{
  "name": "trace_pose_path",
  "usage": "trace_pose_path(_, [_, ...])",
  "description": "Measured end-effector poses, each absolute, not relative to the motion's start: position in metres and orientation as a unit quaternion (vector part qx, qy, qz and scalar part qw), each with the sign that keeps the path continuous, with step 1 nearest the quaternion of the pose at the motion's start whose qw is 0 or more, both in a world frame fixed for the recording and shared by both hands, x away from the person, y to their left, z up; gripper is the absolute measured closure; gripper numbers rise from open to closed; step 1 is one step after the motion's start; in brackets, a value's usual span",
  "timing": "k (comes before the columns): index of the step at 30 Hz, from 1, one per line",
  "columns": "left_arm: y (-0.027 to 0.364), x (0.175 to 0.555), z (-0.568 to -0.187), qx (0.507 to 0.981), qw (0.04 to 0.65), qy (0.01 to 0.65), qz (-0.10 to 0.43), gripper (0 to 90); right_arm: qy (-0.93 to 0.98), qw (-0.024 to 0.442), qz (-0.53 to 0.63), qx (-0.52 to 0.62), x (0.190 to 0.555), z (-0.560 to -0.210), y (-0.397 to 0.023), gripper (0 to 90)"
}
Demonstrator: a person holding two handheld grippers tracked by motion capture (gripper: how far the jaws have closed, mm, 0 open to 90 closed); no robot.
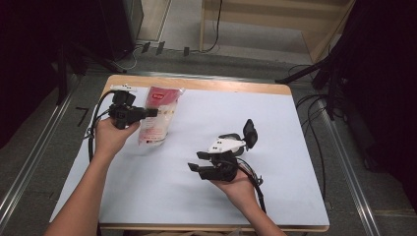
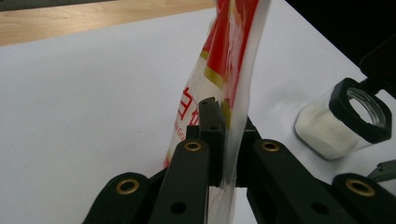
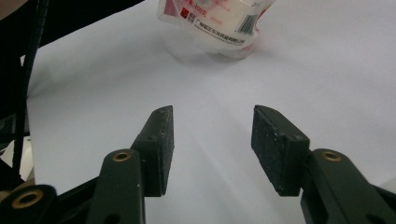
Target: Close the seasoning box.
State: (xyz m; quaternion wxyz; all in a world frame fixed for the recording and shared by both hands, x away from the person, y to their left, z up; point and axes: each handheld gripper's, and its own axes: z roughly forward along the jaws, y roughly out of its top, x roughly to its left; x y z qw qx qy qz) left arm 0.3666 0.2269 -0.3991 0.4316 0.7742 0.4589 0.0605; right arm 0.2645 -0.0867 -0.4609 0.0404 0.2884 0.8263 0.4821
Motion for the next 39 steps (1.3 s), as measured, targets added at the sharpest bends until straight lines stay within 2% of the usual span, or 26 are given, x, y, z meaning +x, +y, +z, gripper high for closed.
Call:
trace_pose_path(18, [0.241, 0.339, -0.401, 0.776, 0.43, 0.459, 0.055, 81.4, 0.825, 0.045, 0.484, 0.289, 0.263, -0.44, -0.112, 49.2])
trace_pose_path(29, [0.256, 0.326, -0.402, 0.764, 0.452, 0.458, 0.051, 68.6, 0.826, 0.046, 0.476, 0.298, 0.263, -0.437, -0.13, 49.1])
trace_pose_path(34, [0.259, 0.324, -0.402, 0.763, 0.462, 0.449, 0.048, 54.7, 0.834, 0.057, 0.461, 0.296, 0.261, -0.438, -0.137, 49.1])
trace_pose_path(39, [0.259, 0.317, -0.399, 0.762, 0.469, 0.443, 0.055, 52.0, 0.829, 0.055, 0.463, 0.307, 0.264, -0.438, -0.148, 49.0])
